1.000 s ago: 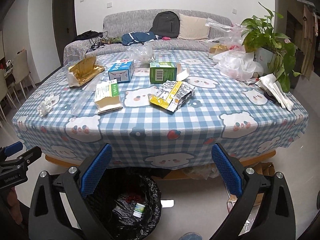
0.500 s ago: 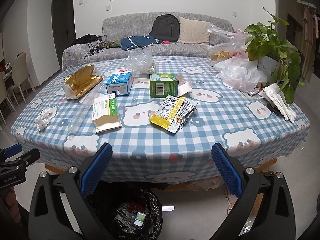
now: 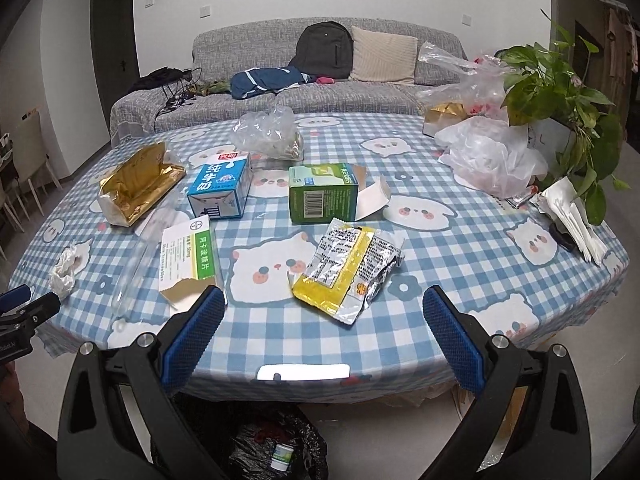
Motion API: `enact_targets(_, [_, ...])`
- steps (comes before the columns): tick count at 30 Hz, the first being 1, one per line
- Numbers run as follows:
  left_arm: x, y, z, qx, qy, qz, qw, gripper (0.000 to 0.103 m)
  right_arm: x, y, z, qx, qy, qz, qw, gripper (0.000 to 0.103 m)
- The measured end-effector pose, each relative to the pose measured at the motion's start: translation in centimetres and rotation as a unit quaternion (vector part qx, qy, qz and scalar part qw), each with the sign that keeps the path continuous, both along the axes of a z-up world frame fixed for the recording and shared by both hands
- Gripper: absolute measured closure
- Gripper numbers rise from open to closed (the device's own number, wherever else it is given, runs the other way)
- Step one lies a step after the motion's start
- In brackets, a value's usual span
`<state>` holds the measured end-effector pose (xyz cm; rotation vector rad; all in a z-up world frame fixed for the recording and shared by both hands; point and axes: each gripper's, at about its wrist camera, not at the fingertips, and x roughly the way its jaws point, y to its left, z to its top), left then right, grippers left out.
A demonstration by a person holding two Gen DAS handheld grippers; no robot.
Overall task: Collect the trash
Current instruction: 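Grasp the crumpled tissue with the left tool while the right tool grasps the yellow snack wrapper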
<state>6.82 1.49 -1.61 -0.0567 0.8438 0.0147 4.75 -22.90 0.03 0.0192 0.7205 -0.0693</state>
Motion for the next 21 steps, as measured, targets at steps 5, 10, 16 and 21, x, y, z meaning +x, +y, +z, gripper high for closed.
enact_targets(5, [2.9,1.9,-0.7,-0.003,0.008,0.026,0.9996,0.007,2.6,-0.6,-0.2,-0.001,0.012,-0.012,1.000,0.008])
enact_targets(10, [5.3,3.1,-1.8,0.003,0.022,0.038,0.9990,0.007,5.6,-1.4,-1.5,0.001,0.042,-0.031,0.999,0.008])
enact_targets(16, [7.9,4.4,-3.0,0.021,0.041,0.055,0.9974,0.009,8.7,-2.2,-3.9,0.007,0.078,-0.045,0.996,0.008])
enact_targets(21, [9.0,4.4,-4.9,0.033,0.067,0.059,0.9955,0.013,9.8,-2.3,-5.3,0.008,0.095,-0.054,0.994,0.008])
